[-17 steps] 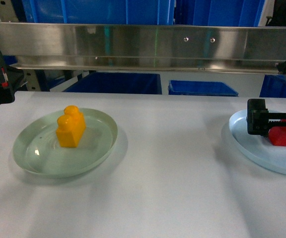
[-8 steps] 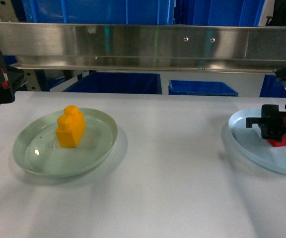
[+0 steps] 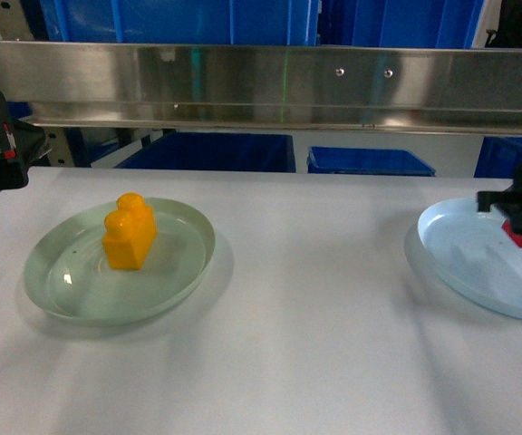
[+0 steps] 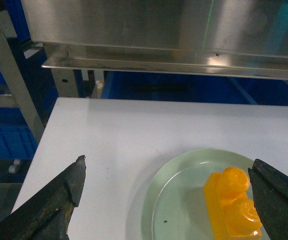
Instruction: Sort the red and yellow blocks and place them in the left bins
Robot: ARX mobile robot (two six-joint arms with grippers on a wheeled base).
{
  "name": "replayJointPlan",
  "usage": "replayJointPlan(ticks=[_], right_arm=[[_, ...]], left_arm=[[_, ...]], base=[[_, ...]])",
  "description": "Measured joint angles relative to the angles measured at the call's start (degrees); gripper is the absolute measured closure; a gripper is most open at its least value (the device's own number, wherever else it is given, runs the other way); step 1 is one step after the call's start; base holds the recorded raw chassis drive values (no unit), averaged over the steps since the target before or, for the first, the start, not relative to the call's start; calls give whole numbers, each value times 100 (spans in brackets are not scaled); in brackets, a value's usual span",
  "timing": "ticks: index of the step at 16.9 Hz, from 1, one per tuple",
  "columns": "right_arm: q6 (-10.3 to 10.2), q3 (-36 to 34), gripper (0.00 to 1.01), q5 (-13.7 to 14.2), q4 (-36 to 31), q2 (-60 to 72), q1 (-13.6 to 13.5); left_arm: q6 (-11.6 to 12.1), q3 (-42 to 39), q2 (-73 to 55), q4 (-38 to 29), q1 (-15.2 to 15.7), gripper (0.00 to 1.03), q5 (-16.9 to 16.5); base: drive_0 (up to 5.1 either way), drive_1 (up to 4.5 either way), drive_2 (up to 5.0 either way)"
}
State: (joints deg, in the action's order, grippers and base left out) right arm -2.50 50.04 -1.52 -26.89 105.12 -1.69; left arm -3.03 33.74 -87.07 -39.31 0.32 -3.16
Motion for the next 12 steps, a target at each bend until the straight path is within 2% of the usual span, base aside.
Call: replayJointPlan(ticks=[2, 4, 6, 8, 10, 12], right_arm=[[-87, -796, 73, -260, 37, -1620, 289], [-192, -1445, 73, -433, 527, -3220, 393], [-271, -1853, 73, -542, 1080, -4382, 341], [-527, -1930, 73, -553, 1493, -5051, 197], [-608, -1991, 73, -450, 1390, -5066, -33], [-605, -2050, 73, -356, 1318, -4817, -48]], left_arm=[[0, 0, 0, 4, 0, 5, 2], [0, 0, 0, 4, 0, 5, 0], [0, 0, 0, 7, -13, 5, -2], [0, 0, 0, 2, 4, 5, 7], [2, 0, 0, 4, -2, 5, 0], [0, 0, 0, 2, -7, 5, 0]], base=[[0, 0, 0], [0, 0, 0], [0, 0, 0], [0, 0, 0], [0, 0, 0], [0, 0, 0]])
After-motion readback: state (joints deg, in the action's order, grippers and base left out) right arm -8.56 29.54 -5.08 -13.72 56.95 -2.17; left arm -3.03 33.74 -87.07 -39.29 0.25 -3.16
